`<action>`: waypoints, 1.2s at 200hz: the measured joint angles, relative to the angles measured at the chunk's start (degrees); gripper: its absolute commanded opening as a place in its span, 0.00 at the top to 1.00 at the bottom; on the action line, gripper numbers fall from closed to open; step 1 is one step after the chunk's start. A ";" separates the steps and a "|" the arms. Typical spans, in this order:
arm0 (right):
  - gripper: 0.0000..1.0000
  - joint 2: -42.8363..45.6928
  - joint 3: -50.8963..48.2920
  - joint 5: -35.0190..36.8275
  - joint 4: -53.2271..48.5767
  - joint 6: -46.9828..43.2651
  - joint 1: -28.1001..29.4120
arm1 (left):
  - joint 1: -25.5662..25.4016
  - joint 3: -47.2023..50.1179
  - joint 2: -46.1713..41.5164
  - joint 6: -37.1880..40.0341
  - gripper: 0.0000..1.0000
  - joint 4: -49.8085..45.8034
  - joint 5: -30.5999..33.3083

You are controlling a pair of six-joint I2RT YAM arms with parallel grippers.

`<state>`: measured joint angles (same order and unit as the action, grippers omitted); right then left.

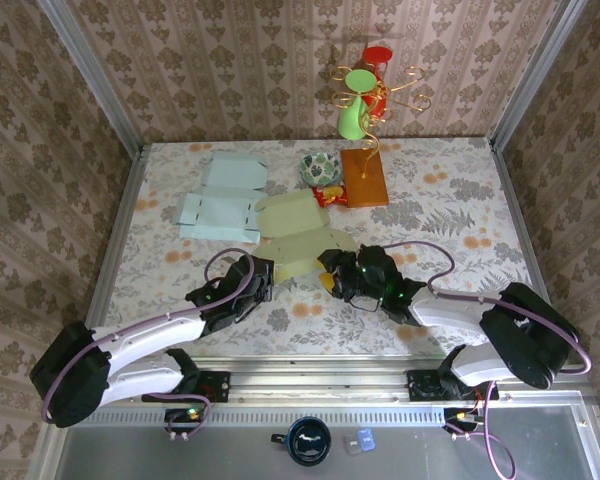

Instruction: Fold the paper box

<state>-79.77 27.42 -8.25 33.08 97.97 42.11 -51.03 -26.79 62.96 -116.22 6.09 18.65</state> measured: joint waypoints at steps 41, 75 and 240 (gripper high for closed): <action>0.54 -3.93 0.00 0.48 2.05 -0.72 0.33 | 0.00 0.00 0.00 -0.02 1.00 0.07 -0.31; 0.58 -5.27 0.02 1.20 4.42 -0.74 0.61 | 0.00 0.00 0.11 -0.07 1.00 0.44 -0.63; 0.73 -8.98 2.23 3.58 8.02 -0.96 0.70 | 0.00 0.00 0.96 -0.44 1.00 0.83 -1.07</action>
<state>-88.75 29.65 -4.67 41.10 97.01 42.81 -51.03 -26.79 63.92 -116.66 6.92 17.58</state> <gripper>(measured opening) 0.282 0.062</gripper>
